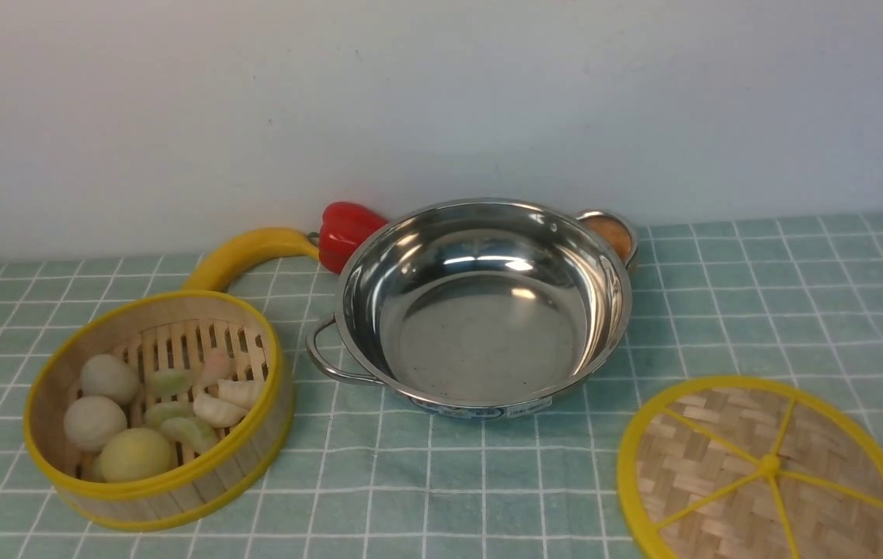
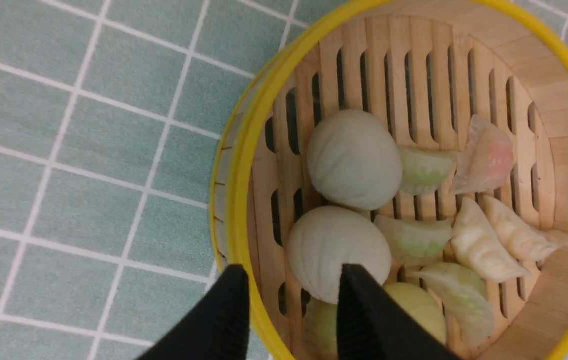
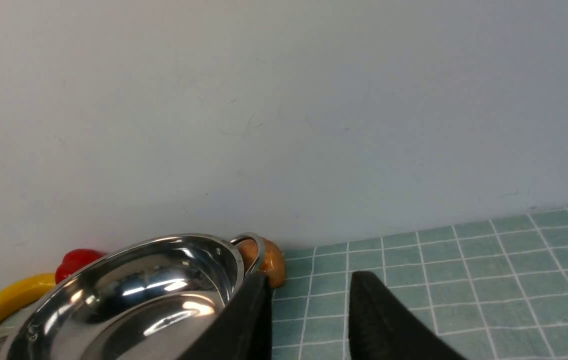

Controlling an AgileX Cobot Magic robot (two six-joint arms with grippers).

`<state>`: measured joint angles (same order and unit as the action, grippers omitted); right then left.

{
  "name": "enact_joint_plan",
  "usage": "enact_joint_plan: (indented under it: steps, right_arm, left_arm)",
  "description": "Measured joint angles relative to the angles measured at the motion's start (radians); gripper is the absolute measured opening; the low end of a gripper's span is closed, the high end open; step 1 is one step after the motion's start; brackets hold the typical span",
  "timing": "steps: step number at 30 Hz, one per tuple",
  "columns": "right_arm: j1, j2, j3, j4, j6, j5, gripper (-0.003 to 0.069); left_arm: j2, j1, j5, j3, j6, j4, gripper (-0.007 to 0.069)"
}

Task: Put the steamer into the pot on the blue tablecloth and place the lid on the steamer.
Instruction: 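Grasp the rim of the steamer basket holding the buns with the left gripper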

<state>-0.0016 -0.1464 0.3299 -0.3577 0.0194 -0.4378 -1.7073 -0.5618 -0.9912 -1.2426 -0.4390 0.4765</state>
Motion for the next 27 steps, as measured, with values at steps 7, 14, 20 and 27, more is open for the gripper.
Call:
enact_joint_plan:
  steps: [7, 14, 20, 27]
  right_arm:
    - [0.0, -0.006, 0.044, -0.083, -0.057, -0.069, 0.024]
    - [0.0, -0.009, 0.121, -0.094, -0.103, -0.119, 0.024]
    - [0.0, -0.009, 0.14, -0.149, -0.106, -0.135, 0.024]
    - [0.0, -0.009, 0.14, -0.206, -0.112, -0.182, 0.024]
  left_arm:
    - [-0.075, 0.005, 0.036, 0.003, -0.005, 0.013, 0.0243]
    - [-0.146, 0.045, 0.062, 0.007, -0.007, 0.012, 0.0243]
    - [-0.188, 0.078, 0.109, 0.005, 0.009, -0.057, 0.0243]
    - [-0.209, 0.082, 0.118, 0.006, 0.026, -0.077, 0.0242]
